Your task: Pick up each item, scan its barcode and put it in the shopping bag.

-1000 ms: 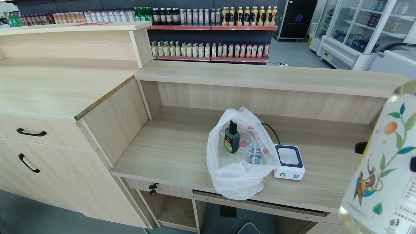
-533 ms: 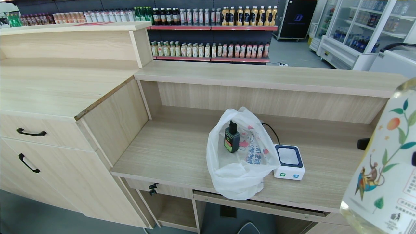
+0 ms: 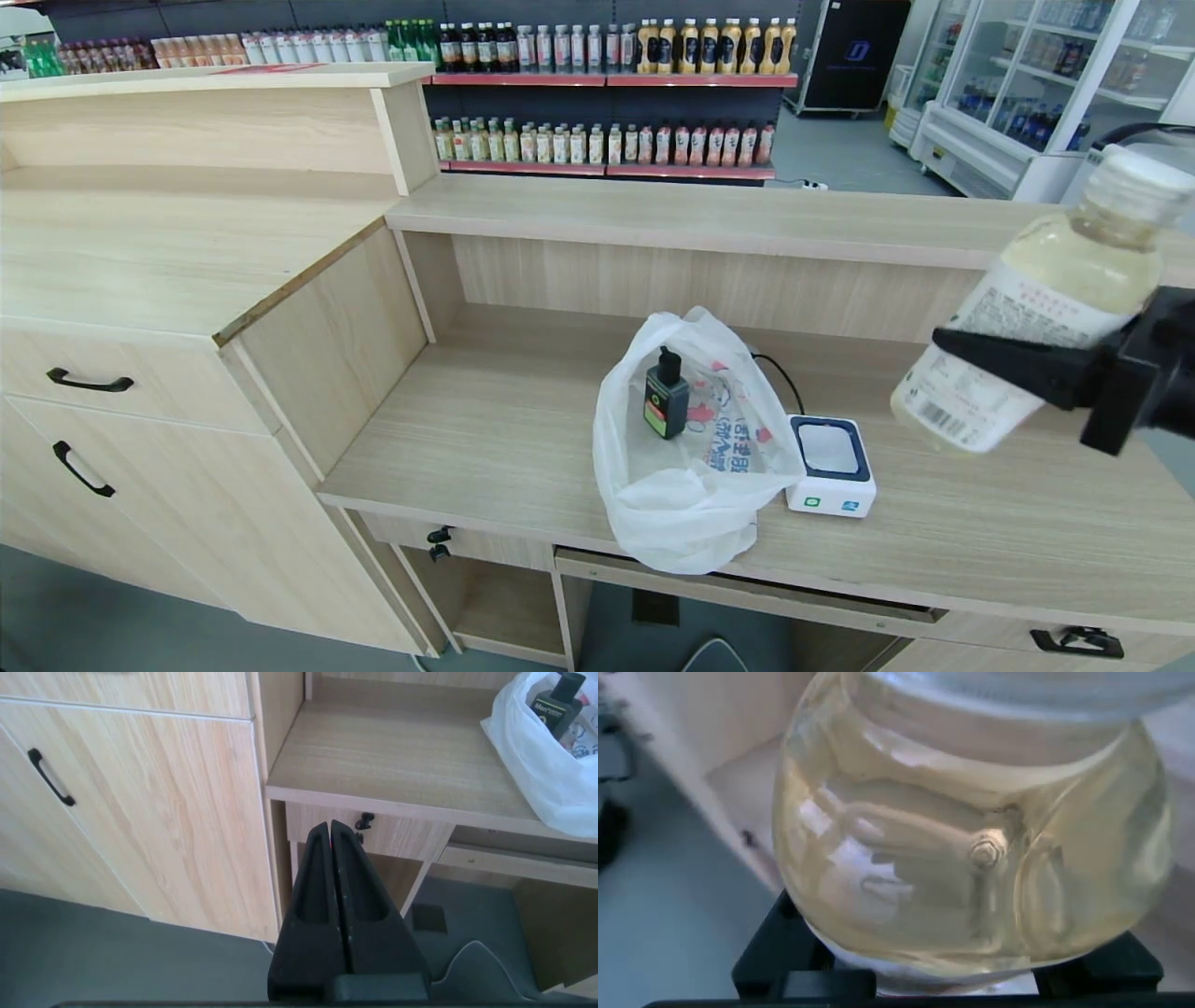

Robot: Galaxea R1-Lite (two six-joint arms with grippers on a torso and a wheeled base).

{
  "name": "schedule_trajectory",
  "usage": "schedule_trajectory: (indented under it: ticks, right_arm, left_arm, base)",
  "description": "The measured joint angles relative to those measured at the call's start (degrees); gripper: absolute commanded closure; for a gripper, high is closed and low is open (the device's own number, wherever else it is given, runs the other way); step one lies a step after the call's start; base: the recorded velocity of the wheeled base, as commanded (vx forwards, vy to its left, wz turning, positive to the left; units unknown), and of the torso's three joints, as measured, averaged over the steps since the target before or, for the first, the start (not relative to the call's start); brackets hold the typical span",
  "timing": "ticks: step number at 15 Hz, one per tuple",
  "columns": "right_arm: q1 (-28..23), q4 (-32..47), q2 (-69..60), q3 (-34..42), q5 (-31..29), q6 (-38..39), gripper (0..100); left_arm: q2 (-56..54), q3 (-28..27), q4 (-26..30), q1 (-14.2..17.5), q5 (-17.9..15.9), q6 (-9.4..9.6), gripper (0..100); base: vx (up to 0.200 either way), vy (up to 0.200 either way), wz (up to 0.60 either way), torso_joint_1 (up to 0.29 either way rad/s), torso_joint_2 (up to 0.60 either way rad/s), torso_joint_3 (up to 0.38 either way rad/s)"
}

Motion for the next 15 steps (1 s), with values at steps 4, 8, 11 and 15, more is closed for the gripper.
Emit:
schedule_trajectory:
  ticks: [4,8,11,15]
  right_arm:
    - [-3.30,-18.02,7.72,8.39,-27.33,-11.14,100]
    - [-5.12,-28.00,14.02,11.43,-28.73,-16.37,100]
    - [-9.07,-29.67,16.81,11.63,-28.23,-24.82,100]
    - [-13.67,-33.73,20.20,13.01,-26.16,-31.43,100]
  left_arm:
    - [0.00,0.00,0.00,0.00,0.00,0.00,100]
    - [0.00,0.00,0.00,0.00,0.00,0.00,100]
    - [0.00,0.00,0.00,0.00,0.00,0.00,100]
    - [0.00,0.00,0.00,0.00,-0.02,0.00,100]
  base:
    - [0.000,0.000,0.00,0.000,0.00,0.000]
    - [0.000,0.000,0.00,0.000,0.00,0.000]
    - [0.000,0.000,0.40,0.000,0.00,0.002]
    - [0.000,0.000,0.60,-0.003,0.00,0.004]
